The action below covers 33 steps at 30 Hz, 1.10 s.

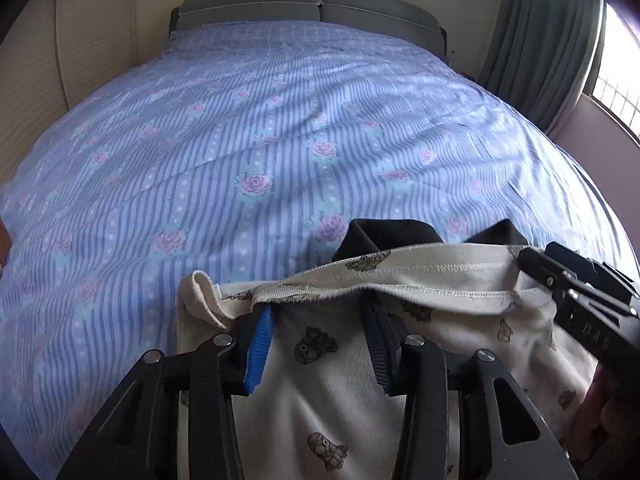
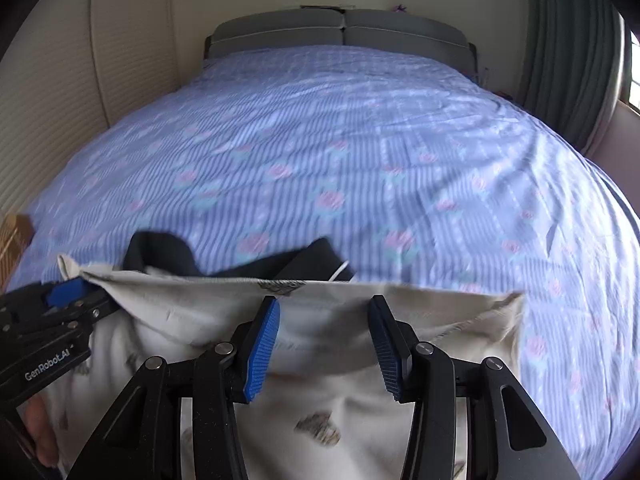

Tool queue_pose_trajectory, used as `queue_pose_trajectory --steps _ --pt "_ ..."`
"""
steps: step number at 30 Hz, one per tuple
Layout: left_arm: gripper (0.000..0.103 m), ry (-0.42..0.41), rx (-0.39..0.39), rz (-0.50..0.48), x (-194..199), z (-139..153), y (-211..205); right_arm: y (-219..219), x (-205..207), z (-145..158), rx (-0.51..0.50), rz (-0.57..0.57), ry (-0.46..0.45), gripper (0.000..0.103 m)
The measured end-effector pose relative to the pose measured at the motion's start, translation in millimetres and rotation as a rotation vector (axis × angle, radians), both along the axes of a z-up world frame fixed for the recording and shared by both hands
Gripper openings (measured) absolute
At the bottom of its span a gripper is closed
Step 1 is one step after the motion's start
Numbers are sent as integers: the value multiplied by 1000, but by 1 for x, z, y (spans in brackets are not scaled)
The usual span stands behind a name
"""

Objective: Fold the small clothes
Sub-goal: 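Lower the folded hem onto the shirt and open both tools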

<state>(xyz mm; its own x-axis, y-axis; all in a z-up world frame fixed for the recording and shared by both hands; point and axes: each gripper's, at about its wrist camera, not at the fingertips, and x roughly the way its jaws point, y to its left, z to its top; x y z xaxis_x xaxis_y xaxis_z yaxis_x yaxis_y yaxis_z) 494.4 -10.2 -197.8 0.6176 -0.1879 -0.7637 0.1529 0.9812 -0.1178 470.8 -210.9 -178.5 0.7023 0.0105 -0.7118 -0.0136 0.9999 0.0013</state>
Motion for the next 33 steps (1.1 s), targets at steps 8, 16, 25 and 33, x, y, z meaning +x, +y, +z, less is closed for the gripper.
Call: queue_pose_trajectory --steps 8,16,25,33 --pt "43 -48 3 24 -9 10 10 -25 -2 14 65 -35 -13 47" --pt "44 -29 -5 48 -6 2 21 -11 -39 1 39 50 11 47" --pt "44 -42 -24 54 -5 1 24 -27 7 -3 -4 -26 49 47" --pt "44 -53 -74 33 -28 12 27 -48 -5 9 79 -61 28 47"
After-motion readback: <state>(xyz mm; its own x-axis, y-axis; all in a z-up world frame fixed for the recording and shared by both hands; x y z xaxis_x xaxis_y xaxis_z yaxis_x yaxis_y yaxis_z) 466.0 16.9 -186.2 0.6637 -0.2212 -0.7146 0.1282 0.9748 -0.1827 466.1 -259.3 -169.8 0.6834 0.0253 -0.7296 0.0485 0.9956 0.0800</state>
